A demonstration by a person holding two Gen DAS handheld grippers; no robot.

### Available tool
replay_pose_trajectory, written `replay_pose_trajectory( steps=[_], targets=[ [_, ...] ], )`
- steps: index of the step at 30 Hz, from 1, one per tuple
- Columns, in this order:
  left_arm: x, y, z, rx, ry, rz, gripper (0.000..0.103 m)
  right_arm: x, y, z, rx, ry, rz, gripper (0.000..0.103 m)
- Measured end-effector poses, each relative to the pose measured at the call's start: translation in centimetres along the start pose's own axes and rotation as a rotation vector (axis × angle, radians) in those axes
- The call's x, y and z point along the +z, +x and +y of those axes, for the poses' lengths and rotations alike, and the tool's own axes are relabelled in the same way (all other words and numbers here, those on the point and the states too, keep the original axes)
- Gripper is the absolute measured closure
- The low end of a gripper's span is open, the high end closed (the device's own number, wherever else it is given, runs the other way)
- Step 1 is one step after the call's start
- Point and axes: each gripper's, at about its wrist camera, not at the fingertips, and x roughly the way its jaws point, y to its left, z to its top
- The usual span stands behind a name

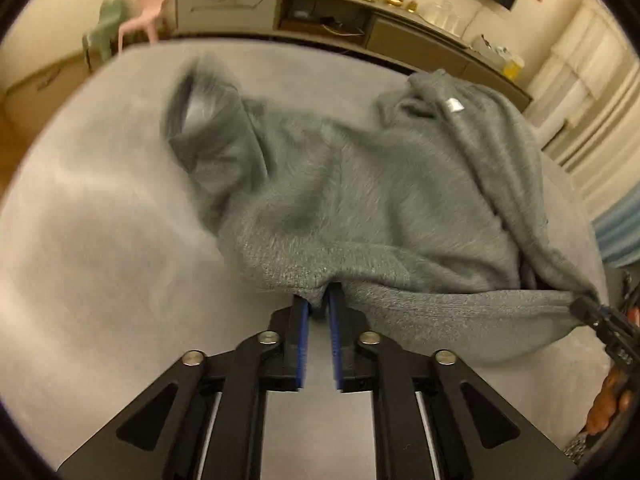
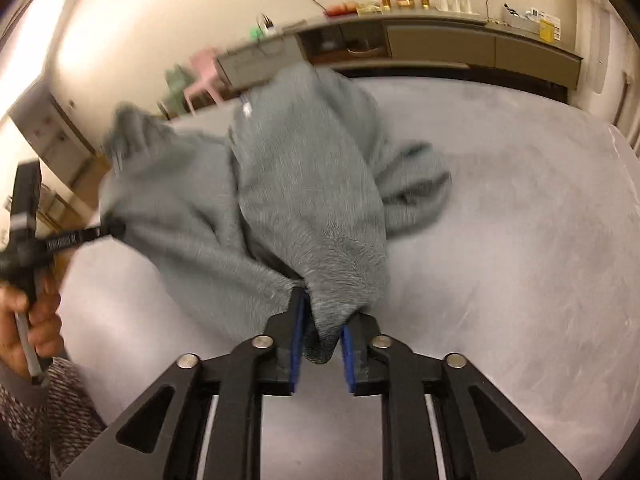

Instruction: Fold clothes

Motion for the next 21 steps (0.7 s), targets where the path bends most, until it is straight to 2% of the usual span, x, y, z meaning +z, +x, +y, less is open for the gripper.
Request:
replay_pose_trajectory(
  steps=[1, 2, 3, 4, 6, 8, 11, 13, 14, 15, 16, 17, 19, 20, 21],
  targets=[
    [-0.2, 0.4, 0.3, -0.031, -0.012, 0.011, 0.064, -0.1, -0.4, 0.4, -0.02, -0.017, -0.025, 0.057],
    [-0.4, 0.8, 0.6, -0.053, -0.019, 0.02, 0.062, -0.2, -0.8, 1.0, -0.046, -0.036, -0.056, 0.043],
    [-0.6, 1.2, 0.6, -0.065, -0.013, 0.026, 0.062, -0.2, -0.9, 1.4, -0.074, -0.049, -0.087, 0.034],
    [-0.6, 1.2, 0.4, -0.067, 0.001, 0.027, 0.062, -0.1, -1.0, 1.7, -0.103, -0.061, -0.118, 0.03],
    [-0.4, 1.0, -0.4, -0.089, 0.024, 0.018, 0.059, 0.7, -0.4, 2.9, -0.156, -0.088, -0.15, 0.027],
    [-0.7, 0.7, -1.1, -0.124, 0.047, 0.0, 0.049, 2.0, 1.2, 4.7, -0.196, -0.132, -0.15, 0.027],
    [-0.7, 0.9, -0.8, -0.129, 0.06, -0.008, 0.048, 4.8, 4.0, 7.8, -0.255, -0.218, -0.129, 0.025],
    [-0.5, 1.1, -0.5, -0.131, 0.042, -0.001, 0.048, 6.8, 7.6, 10.2, -0.287, -0.317, -0.083, 0.026],
    [-0.5, 1.0, -0.1, -0.136, 0.034, -0.002, 0.048, 7.5, 9.2, 11.3, -0.29, -0.363, -0.061, 0.048],
    [-0.6, 0.4, 0.5, -0.139, 0.027, -0.011, 0.048, 8.5, 11.1, 11.9, -0.314, -0.391, -0.008, 0.099],
    [-0.6, -0.2, 1.1, -0.146, 0.018, -0.023, 0.048, 9.8, 12.0, 11.3, -0.333, -0.363, 0.027, 0.098],
    [-0.6, -1.0, 1.6, -0.16, 0.007, -0.042, 0.048, 10.6, 11.6, 10.6, -0.322, -0.318, 0.015, 0.098],
    [-0.5, -2.2, 2.2, -0.193, -0.017, -0.082, 0.047, 12.5, 7.2, 8.2, -0.267, -0.149, -0.101, 0.098],
    [-0.4, -2.7, 2.3, -0.213, -0.029, -0.103, 0.043, 12.7, 4.2, 7.4, -0.219, -0.077, -0.165, 0.098],
    [-0.4, -3.2, 2.3, -0.238, -0.041, -0.124, 0.04, 12.1, -0.1, 6.8, -0.134, -0.001, -0.241, 0.098]
  ],
)
